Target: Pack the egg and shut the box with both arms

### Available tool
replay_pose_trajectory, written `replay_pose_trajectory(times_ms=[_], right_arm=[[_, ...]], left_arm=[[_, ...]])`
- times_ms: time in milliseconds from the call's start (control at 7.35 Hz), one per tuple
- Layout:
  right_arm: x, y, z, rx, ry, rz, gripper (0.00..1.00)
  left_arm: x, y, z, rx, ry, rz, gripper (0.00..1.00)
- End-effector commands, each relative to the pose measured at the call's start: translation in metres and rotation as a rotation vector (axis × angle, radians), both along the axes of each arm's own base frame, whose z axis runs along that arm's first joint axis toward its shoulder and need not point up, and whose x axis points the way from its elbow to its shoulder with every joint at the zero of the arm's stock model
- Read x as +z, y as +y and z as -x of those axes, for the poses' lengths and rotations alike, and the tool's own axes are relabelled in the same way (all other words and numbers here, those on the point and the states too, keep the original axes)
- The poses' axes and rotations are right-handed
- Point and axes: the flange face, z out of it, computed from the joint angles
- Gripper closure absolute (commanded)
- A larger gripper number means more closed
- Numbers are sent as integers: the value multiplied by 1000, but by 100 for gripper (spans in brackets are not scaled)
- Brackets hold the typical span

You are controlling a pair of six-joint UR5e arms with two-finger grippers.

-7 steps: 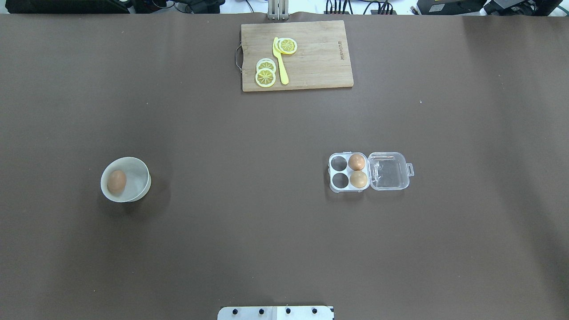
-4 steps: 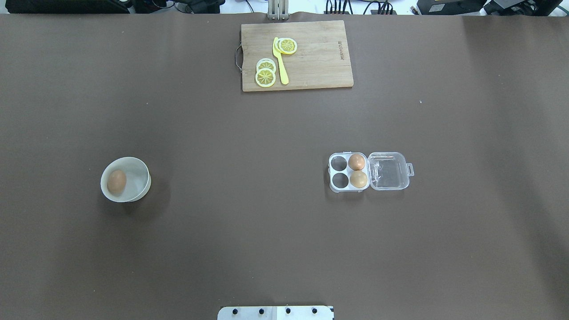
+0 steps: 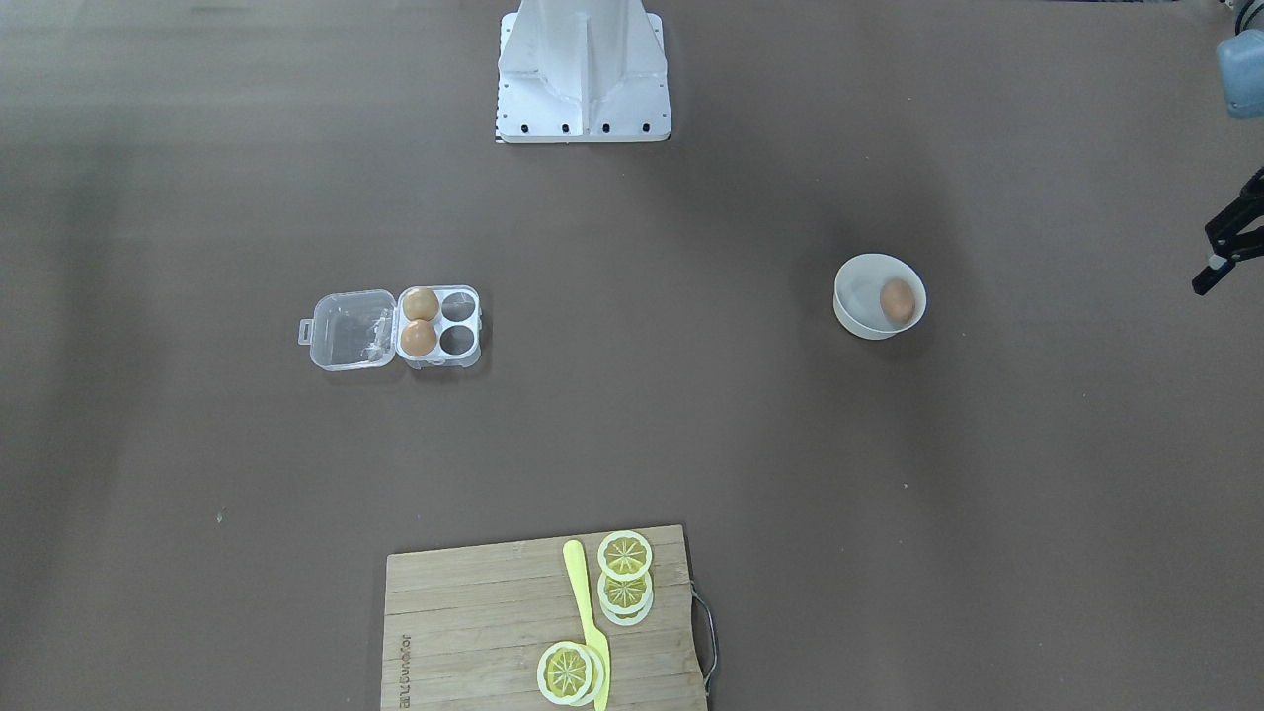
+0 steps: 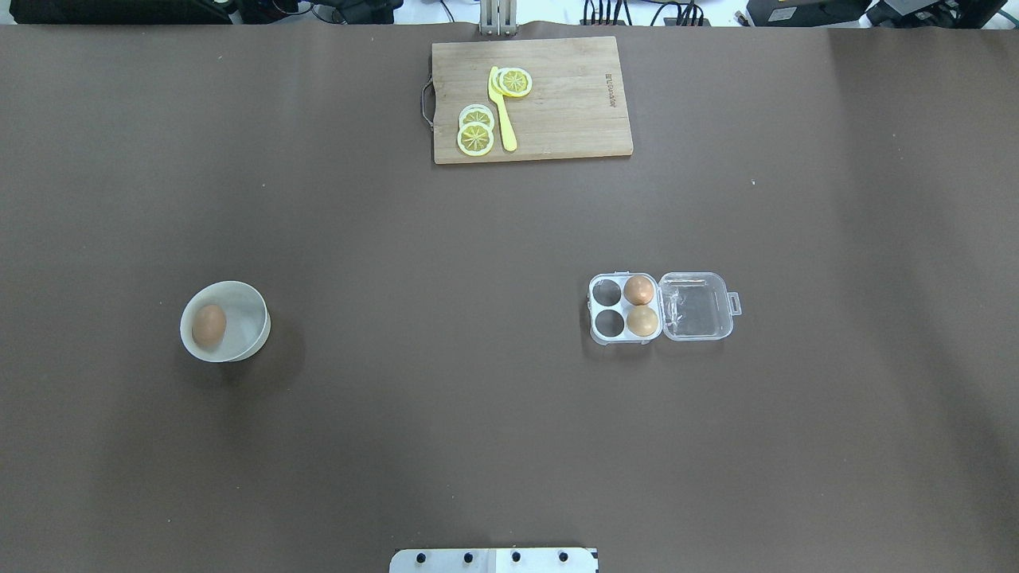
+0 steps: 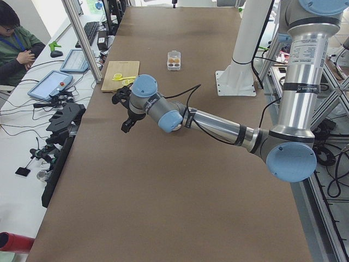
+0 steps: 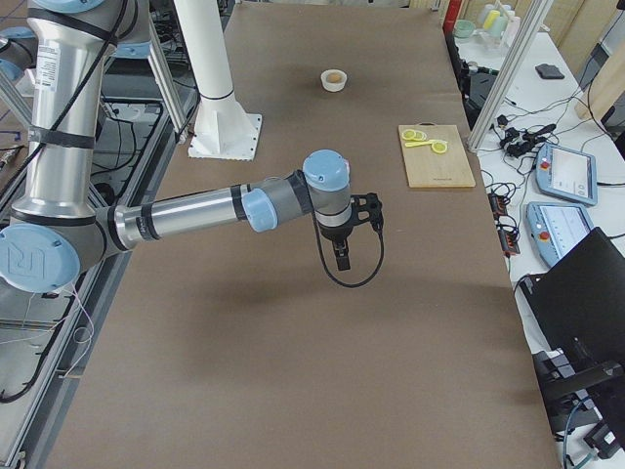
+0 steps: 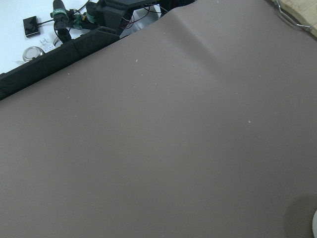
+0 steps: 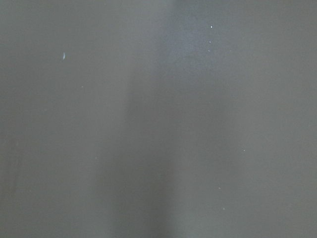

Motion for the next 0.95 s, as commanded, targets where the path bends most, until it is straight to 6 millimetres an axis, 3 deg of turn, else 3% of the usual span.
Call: replay_pose_trajectory(times_ms=[0, 272, 544, 816], right_arm=[[-20, -2, 41, 91, -36, 58, 1], [-42, 2, 71, 134, -43, 87, 1], [-62, 9, 98, 161, -46, 108, 1], [-77, 15, 117, 158, -56, 110, 1]], left_arm=[[-17, 8, -42, 13, 47, 76, 0], [-33, 21, -75, -9, 96, 187, 0], [-37, 23, -96, -51, 97, 243, 1], [-53, 37, -119, -22, 92, 208, 1]])
